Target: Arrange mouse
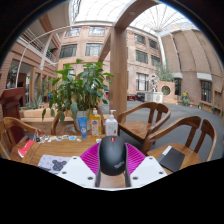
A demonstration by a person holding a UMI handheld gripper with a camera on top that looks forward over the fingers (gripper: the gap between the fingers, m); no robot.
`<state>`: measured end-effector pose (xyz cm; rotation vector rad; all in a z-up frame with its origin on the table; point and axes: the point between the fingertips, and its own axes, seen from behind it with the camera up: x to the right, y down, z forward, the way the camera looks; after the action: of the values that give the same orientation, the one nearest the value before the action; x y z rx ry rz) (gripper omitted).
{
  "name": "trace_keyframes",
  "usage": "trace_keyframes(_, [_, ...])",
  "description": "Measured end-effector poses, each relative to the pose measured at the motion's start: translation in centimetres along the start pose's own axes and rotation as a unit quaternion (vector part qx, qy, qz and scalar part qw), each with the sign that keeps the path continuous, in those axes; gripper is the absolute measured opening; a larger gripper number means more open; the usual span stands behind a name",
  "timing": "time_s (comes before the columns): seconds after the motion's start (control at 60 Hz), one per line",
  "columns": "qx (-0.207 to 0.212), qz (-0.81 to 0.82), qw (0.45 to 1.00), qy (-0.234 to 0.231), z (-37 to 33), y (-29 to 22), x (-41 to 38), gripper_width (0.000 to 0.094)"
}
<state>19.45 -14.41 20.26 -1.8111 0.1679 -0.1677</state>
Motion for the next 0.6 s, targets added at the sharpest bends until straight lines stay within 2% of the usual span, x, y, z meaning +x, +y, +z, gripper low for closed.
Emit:
trace_keyframes(0.1, [0.040, 0.003, 0.999, -0.035, 1.5, -5.5, -5.8, 0.0331])
trace_keyframes(0.15, [0.049, -0.003, 0.997, -0.053, 2.3, -5.7, -9.9, 0.0331])
trace_keyframes(0.183, [0.038, -0.009, 0.997, -0.068, 3.4, -5.6, -11.7, 0.0331])
trace_keyframes(0.25, [0.008, -0.011, 0.995, -0.103, 4.9, -1.7, -16.9, 0.0331])
trace_keyframes(0.317, [-0.050, -0.019, 0.990, -0.130, 7.0, 2.6, -21.1, 0.0332])
trace_keyframes(0.367, [-0.082, -0.027, 0.987, -0.135, 8.4, 7.1, -23.3, 0.0333])
trace_keyframes(0.483, [-0.162, -0.041, 0.975, -0.146, 9.6, 14.1, -26.0, 0.0357])
trace_keyframes(0.6, [-0.207, -0.046, 0.966, -0.146, 9.4, 18.3, -27.1, 0.0403])
